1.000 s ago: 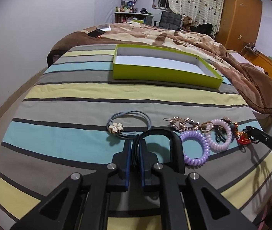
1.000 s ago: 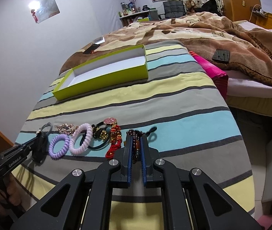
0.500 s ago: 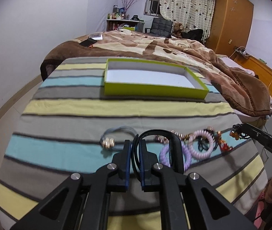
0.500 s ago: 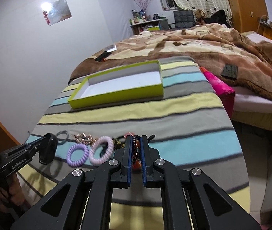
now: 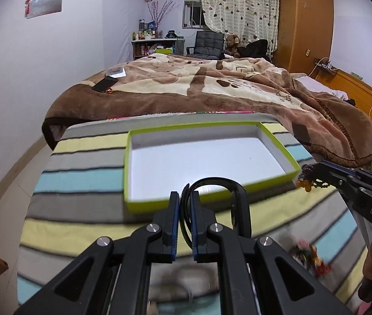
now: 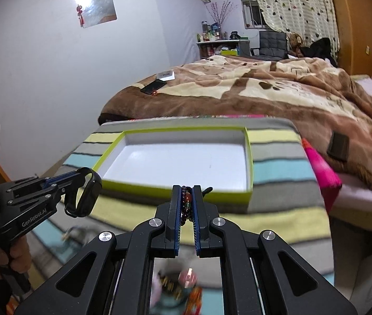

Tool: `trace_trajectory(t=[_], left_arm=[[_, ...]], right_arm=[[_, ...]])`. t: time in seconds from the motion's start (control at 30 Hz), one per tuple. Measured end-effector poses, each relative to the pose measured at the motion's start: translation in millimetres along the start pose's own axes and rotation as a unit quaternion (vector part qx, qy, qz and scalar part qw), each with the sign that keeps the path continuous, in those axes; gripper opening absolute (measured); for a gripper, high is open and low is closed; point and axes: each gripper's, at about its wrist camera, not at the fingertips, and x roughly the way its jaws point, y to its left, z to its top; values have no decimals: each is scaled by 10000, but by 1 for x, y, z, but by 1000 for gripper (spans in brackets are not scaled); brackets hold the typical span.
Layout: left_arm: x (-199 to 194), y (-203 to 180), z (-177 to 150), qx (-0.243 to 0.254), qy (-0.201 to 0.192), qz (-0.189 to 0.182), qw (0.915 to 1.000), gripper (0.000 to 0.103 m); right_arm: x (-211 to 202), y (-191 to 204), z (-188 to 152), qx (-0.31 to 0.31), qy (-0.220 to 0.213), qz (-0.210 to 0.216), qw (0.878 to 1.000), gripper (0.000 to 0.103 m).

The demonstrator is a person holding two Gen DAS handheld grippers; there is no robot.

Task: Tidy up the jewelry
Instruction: 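Carry both items into the green box and open both tools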

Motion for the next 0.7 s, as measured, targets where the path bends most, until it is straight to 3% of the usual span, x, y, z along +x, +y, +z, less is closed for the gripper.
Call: trace_trajectory(t=[0.43,0.7], left_arm=[[84,14,53,-143,382,39,9992,8],[124,16,64,-159,614,199,9978,8]], right_arm=[[92,-22,48,198,299,118,9993,8],[128,-26,59,146,425,199,9988,8]])
